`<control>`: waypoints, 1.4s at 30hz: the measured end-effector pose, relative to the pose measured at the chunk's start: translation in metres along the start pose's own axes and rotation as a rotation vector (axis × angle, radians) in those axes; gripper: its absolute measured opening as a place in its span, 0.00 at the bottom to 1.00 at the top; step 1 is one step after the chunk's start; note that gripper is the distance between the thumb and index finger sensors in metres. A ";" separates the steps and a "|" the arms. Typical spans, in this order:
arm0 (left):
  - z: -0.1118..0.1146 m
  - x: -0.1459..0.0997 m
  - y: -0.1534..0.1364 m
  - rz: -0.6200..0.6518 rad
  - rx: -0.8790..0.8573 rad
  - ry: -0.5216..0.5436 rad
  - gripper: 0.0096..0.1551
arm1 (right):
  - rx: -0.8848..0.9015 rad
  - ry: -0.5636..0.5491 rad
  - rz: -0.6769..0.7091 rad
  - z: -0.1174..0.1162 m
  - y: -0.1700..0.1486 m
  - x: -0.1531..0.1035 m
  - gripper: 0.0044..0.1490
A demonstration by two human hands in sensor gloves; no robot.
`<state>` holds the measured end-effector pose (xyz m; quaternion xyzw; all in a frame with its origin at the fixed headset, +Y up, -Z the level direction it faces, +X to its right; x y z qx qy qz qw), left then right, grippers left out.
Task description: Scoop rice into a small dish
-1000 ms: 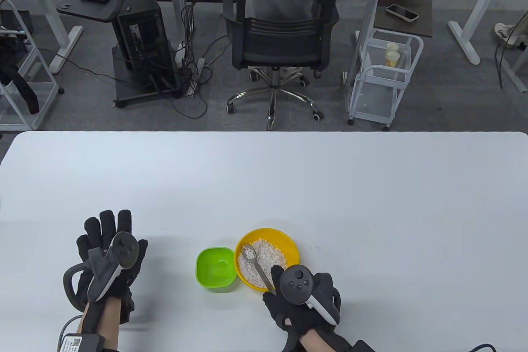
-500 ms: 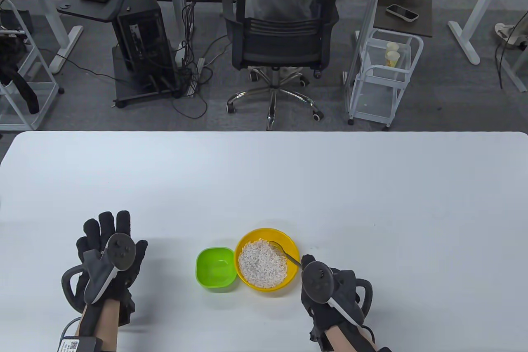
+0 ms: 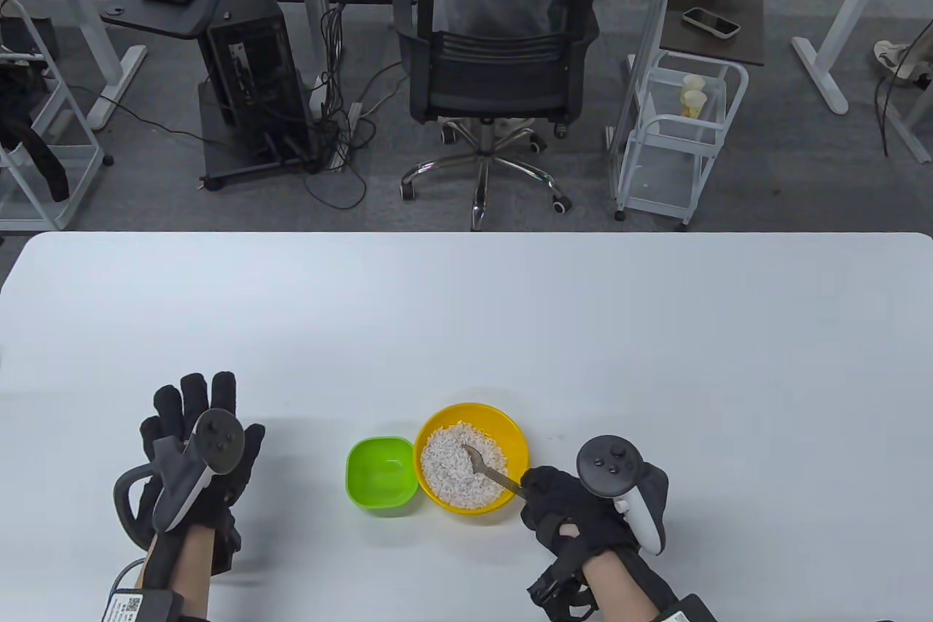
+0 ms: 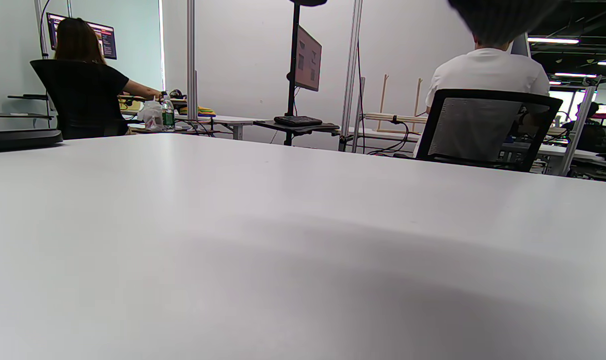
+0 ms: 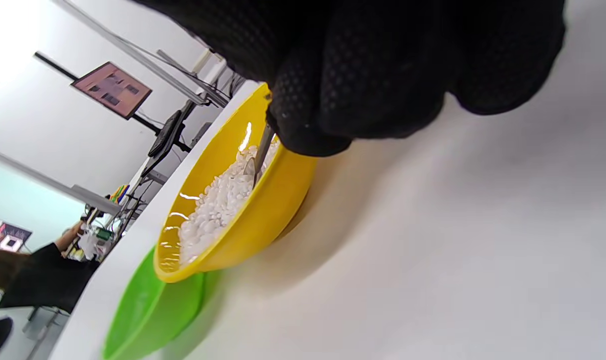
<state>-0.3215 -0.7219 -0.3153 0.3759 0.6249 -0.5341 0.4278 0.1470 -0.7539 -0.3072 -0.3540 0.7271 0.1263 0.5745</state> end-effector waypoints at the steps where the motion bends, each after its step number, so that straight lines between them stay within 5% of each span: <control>1: 0.000 0.000 0.000 0.001 -0.003 0.002 0.46 | 0.017 0.003 -0.014 0.002 -0.003 0.001 0.27; 14: -0.001 -0.001 -0.002 -0.008 -0.011 0.018 0.47 | 0.186 0.013 -0.019 0.023 -0.010 0.002 0.27; 21: -0.009 -0.001 -0.011 -0.033 -0.055 0.045 0.47 | 0.117 0.021 0.025 0.022 0.027 0.000 0.27; 30: -0.010 -0.001 -0.017 -0.046 -0.088 0.037 0.47 | -0.005 0.044 0.105 -0.018 0.069 -0.001 0.27; 42: -0.008 -0.003 -0.011 -0.027 -0.074 0.025 0.47 | -0.484 -0.237 0.396 -0.064 0.093 -0.029 0.27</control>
Point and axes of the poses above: the tracker on the back of each hand, its own y axis roughly to the thumb side, its own x axis roughly from the wrist to the fingertips, z = x × y, the point moved 1 cm from there along x, roughly from the wrist to the fingertips, and after that the axes turned 5 degrees about -x, right-handed, at the moved point
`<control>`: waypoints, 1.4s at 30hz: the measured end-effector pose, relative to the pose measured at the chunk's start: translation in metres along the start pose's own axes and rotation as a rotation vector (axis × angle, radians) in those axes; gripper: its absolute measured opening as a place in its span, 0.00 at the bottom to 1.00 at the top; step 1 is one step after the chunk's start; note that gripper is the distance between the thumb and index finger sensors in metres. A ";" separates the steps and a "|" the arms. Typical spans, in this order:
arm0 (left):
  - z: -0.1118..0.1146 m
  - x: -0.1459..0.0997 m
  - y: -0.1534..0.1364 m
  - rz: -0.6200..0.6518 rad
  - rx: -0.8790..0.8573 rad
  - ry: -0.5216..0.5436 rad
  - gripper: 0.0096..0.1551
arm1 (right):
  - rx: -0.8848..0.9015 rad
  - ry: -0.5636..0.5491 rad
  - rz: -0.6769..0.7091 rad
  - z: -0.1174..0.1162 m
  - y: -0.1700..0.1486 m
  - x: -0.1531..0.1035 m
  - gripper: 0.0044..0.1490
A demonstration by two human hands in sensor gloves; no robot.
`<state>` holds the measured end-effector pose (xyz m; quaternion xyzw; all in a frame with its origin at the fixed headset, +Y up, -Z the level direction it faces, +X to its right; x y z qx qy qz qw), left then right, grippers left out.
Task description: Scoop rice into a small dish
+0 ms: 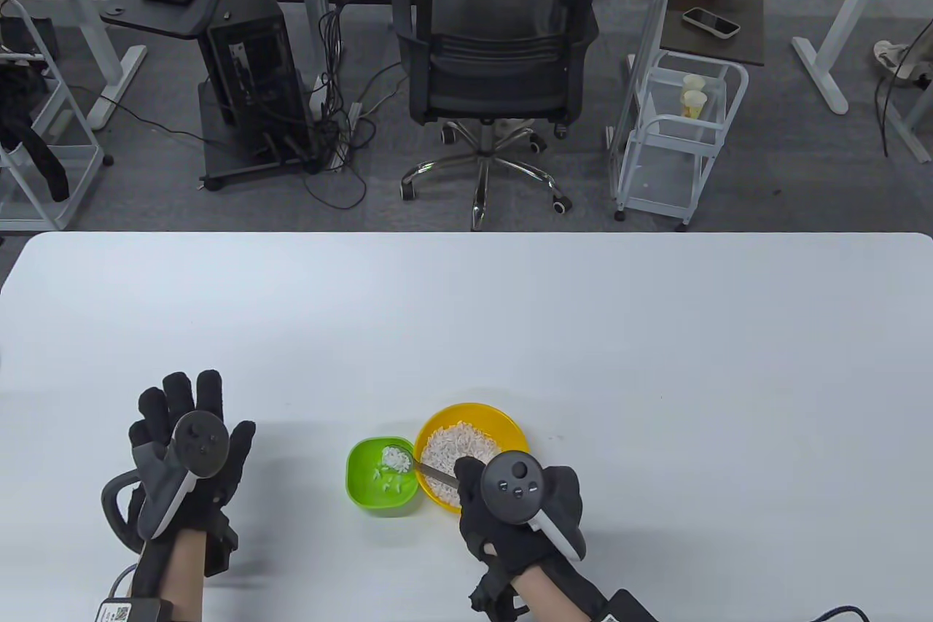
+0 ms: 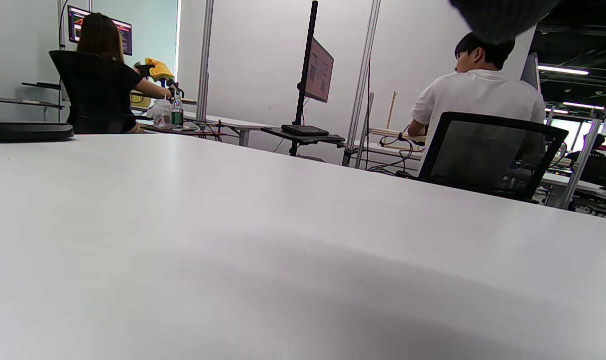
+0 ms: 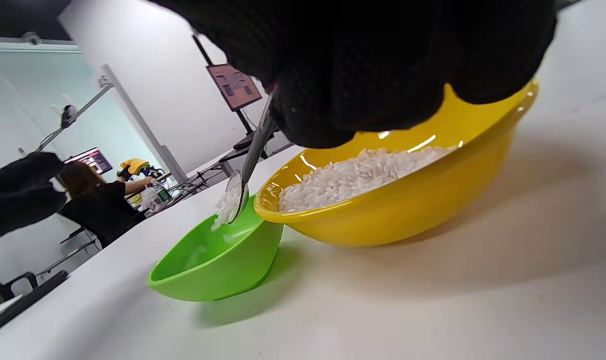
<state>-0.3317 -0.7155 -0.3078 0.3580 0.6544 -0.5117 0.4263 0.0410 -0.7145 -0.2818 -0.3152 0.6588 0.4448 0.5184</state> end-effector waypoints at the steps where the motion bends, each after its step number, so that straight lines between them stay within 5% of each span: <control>1: 0.000 0.000 0.000 0.000 0.001 0.000 0.47 | -0.035 -0.018 0.026 -0.001 0.004 -0.002 0.27; 7: 0.001 -0.001 0.002 -0.005 0.017 -0.009 0.47 | -0.452 -0.213 0.272 -0.008 0.037 -0.022 0.27; 13: 0.001 -0.002 0.003 -0.005 0.020 -0.013 0.47 | -0.533 -0.252 0.302 -0.008 0.043 -0.025 0.27; 20: 0.001 -0.001 0.003 0.001 0.014 -0.009 0.47 | -0.401 -0.389 0.160 0.067 0.019 -0.021 0.27; 23: 0.003 0.000 0.003 -0.008 0.031 -0.039 0.47 | -0.380 -0.340 0.056 0.075 -0.013 -0.013 0.27; 29: 0.005 0.001 0.003 -0.011 0.036 -0.039 0.47 | -0.306 -0.249 -0.030 0.048 -0.064 -0.013 0.27; 37: 0.006 0.000 0.004 -0.011 0.039 -0.046 0.47 | -0.480 -0.220 -0.018 0.038 -0.062 -0.015 0.26; 42: 0.005 0.000 0.004 -0.004 0.023 -0.043 0.47 | -0.375 -0.146 -0.071 0.038 -0.070 -0.013 0.26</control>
Point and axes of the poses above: the tracker on the back of each hand, its own y axis roughly to the thumb side, its own x axis roughly from the wrist to the fingertips, z = x × y, the point moved 1 cm from there along x, roughly from the wrist to the fingertips, and after that the axes turned 5 degrees about -x, right-handed, at the moved point
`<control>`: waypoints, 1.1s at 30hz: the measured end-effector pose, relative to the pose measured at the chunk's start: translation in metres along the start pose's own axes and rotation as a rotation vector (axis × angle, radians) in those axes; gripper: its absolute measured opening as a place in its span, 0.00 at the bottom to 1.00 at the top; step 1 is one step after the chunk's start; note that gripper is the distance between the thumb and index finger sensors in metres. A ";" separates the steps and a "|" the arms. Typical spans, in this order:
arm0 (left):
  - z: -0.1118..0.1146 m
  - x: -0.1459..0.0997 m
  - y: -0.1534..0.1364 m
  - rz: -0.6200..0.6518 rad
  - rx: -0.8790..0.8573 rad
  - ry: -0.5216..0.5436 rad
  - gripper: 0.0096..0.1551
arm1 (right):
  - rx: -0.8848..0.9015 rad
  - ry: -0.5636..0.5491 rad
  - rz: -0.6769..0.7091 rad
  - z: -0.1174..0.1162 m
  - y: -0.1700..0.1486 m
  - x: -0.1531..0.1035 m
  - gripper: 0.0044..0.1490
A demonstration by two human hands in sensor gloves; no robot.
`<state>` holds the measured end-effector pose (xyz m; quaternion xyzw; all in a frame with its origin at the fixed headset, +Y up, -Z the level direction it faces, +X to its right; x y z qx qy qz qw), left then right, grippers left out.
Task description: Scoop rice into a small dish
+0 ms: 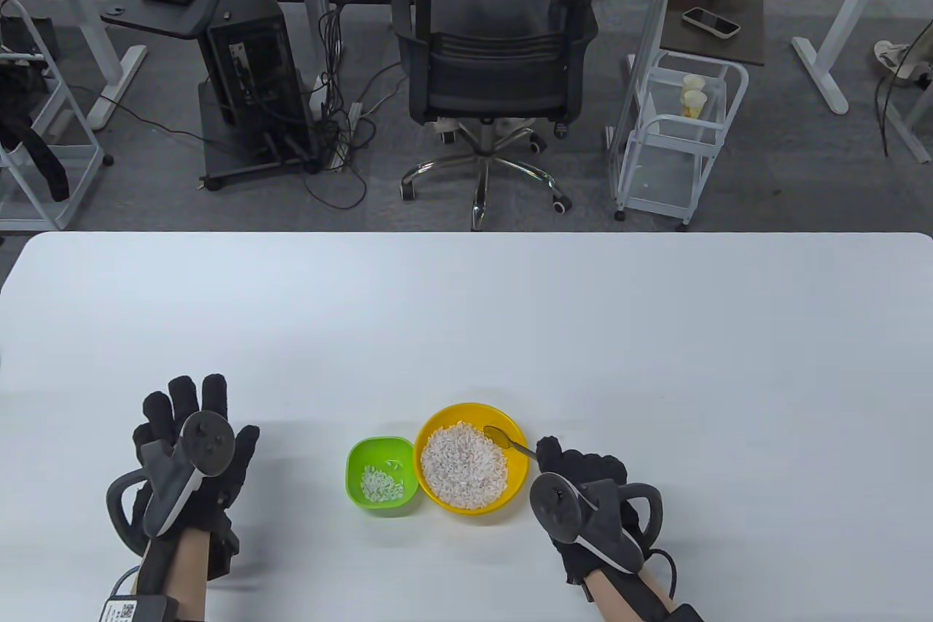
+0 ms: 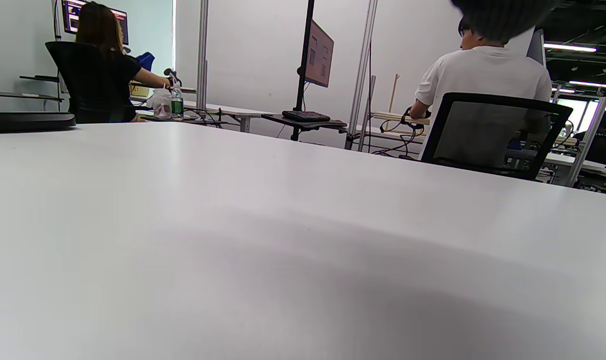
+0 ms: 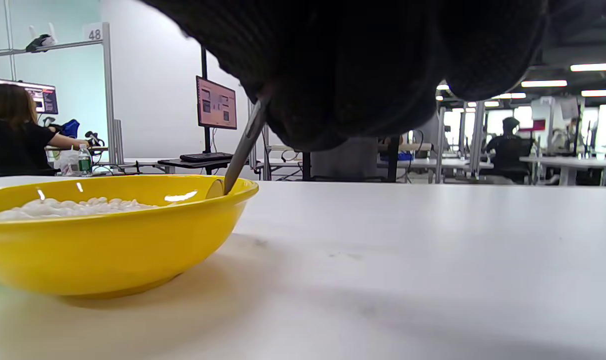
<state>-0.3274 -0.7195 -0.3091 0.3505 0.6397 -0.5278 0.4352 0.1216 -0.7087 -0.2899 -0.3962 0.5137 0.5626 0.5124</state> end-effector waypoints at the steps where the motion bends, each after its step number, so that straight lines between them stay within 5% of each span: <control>1: 0.000 0.000 0.000 0.002 -0.003 0.000 0.47 | 0.055 0.028 -0.013 -0.002 -0.003 0.001 0.26; 12: 0.000 0.001 0.000 0.005 -0.003 -0.004 0.47 | 0.718 0.362 -0.256 -0.042 -0.033 0.008 0.27; 24: -0.003 0.000 -0.001 0.009 -0.020 0.002 0.47 | 0.897 0.391 -0.394 -0.044 -0.066 0.010 0.26; 33: -0.010 -0.001 -0.010 -0.011 -0.083 0.018 0.47 | 0.946 0.388 -0.310 -0.023 -0.042 0.022 0.26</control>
Point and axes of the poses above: the tracker on the back of each hand, its own y axis roughly to the thumb side, its own x axis roughly from the wrist to the fingertips, z = x × y, the point moved 1 cm from there along x, roughly from the wrist to the fingertips, and after that the axes turned 5 degrees about -x, right-handed, at the moved point
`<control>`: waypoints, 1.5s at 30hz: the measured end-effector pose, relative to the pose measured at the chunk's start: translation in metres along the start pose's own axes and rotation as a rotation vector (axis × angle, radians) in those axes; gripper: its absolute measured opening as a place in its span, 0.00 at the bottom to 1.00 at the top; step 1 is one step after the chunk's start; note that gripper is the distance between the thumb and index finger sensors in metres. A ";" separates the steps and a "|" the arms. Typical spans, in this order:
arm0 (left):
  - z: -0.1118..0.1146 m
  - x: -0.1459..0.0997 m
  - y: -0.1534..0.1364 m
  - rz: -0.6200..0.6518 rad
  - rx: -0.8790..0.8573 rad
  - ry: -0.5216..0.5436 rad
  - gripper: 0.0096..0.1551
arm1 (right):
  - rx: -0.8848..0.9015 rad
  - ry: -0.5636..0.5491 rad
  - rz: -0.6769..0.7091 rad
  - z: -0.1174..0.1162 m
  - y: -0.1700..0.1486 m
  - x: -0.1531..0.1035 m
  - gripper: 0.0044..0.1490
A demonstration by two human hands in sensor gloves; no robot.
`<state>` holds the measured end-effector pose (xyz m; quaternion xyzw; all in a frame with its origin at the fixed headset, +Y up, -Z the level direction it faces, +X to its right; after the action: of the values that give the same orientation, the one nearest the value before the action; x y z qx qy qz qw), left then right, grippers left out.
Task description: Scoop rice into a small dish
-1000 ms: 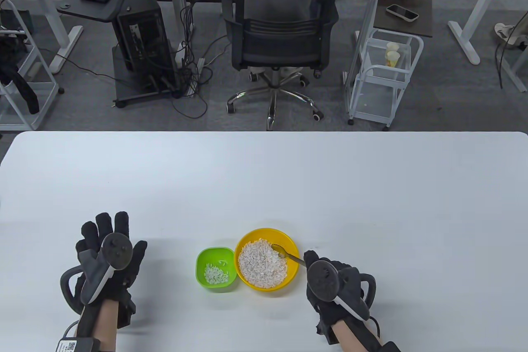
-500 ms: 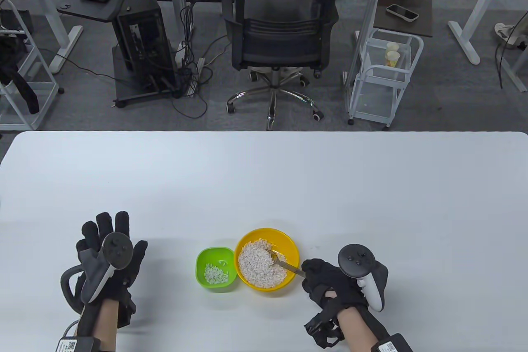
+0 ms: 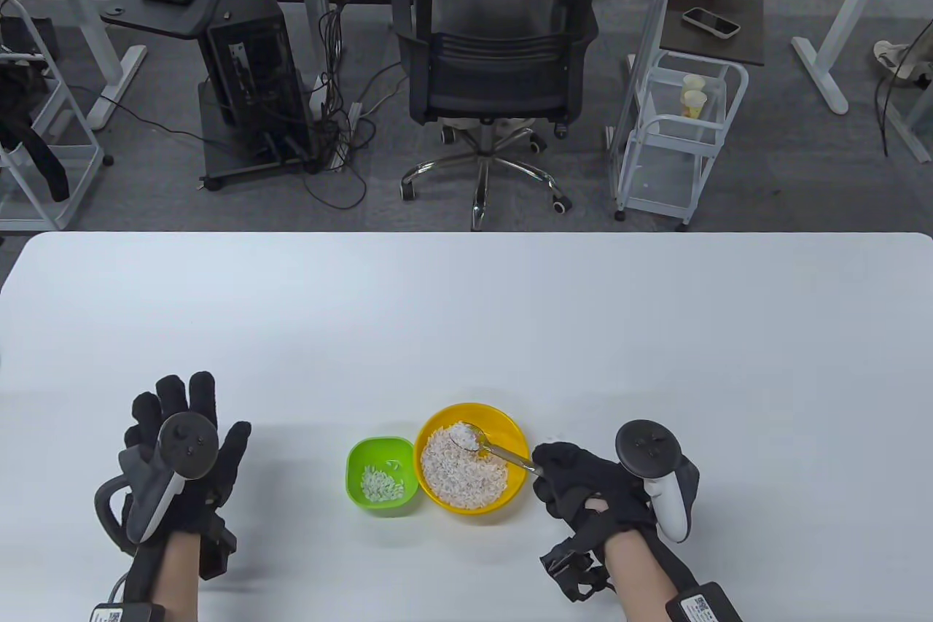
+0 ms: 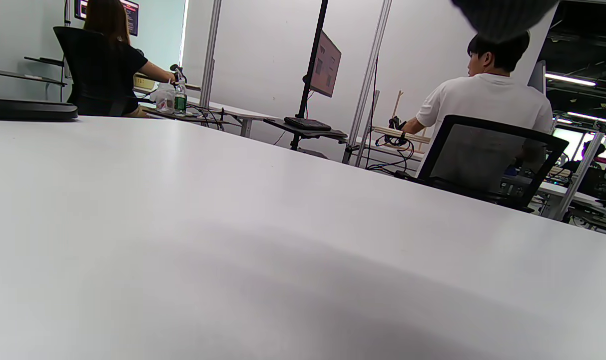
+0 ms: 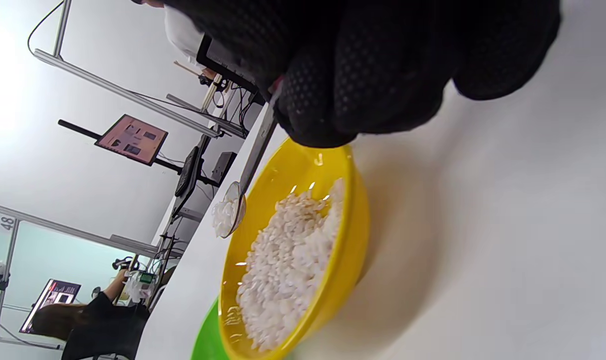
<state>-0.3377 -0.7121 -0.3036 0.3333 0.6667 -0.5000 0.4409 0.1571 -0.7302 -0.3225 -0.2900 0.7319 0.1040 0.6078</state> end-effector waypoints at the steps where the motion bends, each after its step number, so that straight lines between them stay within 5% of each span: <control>1: 0.000 0.000 0.000 0.000 0.003 0.004 0.47 | -0.008 0.002 0.006 -0.001 0.005 0.000 0.26; 13: 0.001 0.000 0.004 0.019 0.008 -0.002 0.47 | -0.258 0.010 0.146 -0.065 0.051 -0.005 0.26; 21: 0.005 0.001 0.007 0.021 0.032 -0.008 0.47 | -0.620 -0.218 0.368 -0.088 0.066 -0.028 0.26; 32: 0.007 -0.001 0.010 0.023 0.056 -0.010 0.47 | -0.954 -0.391 0.628 -0.112 0.081 -0.054 0.26; 37: 0.007 -0.001 0.010 0.022 0.054 -0.014 0.47 | -0.926 -0.412 0.627 -0.104 0.084 -0.058 0.26; 41: 0.007 -0.001 0.009 0.020 0.044 -0.018 0.47 | -0.778 -0.462 0.589 -0.067 0.098 -0.068 0.26; 45: 0.006 -0.001 0.009 0.016 0.043 -0.021 0.47 | -0.826 -0.526 0.474 -0.031 0.098 -0.069 0.26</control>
<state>-0.3282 -0.7157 -0.3066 0.3426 0.6485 -0.5142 0.4447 0.0843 -0.6458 -0.2694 -0.2957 0.4989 0.5861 0.5657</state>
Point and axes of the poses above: the tracker on the back of each hand, its own y axis roughly to the thumb side, its own x axis roughly from the wrist to the fingertips, z = x × y, the point moved 1 cm from there along x, roughly from the wrist to the fingertips, and after that the axes turned 5 degrees about -x, right-handed, at the moved point
